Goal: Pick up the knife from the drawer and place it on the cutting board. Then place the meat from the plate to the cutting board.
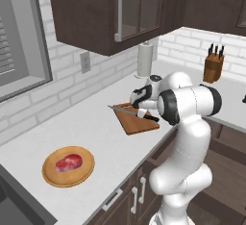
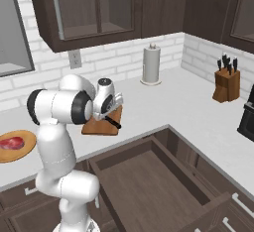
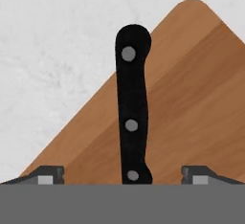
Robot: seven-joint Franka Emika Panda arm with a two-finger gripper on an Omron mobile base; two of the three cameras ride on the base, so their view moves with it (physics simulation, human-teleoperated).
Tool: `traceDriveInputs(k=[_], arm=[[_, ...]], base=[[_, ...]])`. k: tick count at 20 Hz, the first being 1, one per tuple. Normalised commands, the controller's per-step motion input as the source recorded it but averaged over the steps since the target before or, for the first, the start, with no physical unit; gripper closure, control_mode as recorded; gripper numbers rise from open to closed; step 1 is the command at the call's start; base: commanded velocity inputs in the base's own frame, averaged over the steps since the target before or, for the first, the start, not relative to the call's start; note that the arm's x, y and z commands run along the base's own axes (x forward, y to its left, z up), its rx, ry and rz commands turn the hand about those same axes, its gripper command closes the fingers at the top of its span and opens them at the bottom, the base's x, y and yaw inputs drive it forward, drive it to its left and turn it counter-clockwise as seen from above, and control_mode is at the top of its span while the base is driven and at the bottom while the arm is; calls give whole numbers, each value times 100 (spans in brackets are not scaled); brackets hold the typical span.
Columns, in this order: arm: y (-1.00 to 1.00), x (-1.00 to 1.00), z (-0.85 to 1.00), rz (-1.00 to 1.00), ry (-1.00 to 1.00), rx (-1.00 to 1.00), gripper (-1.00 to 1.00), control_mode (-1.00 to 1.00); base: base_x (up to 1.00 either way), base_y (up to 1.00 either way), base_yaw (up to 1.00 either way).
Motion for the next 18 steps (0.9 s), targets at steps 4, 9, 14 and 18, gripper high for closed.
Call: traceDriveInputs(k=[4, 9, 14, 18], arm=[[22, -54, 81, 0, -11, 0, -100, -100], [3, -62, 64, 20, 0, 0, -100, -100], [0, -67, 43, 49, 12, -1, -100, -100], [9, -50, 36, 61, 11, -6, -100, -100]], base=[[0, 0, 0], [0, 0, 0], [0, 0, 0], [0, 0, 0]])
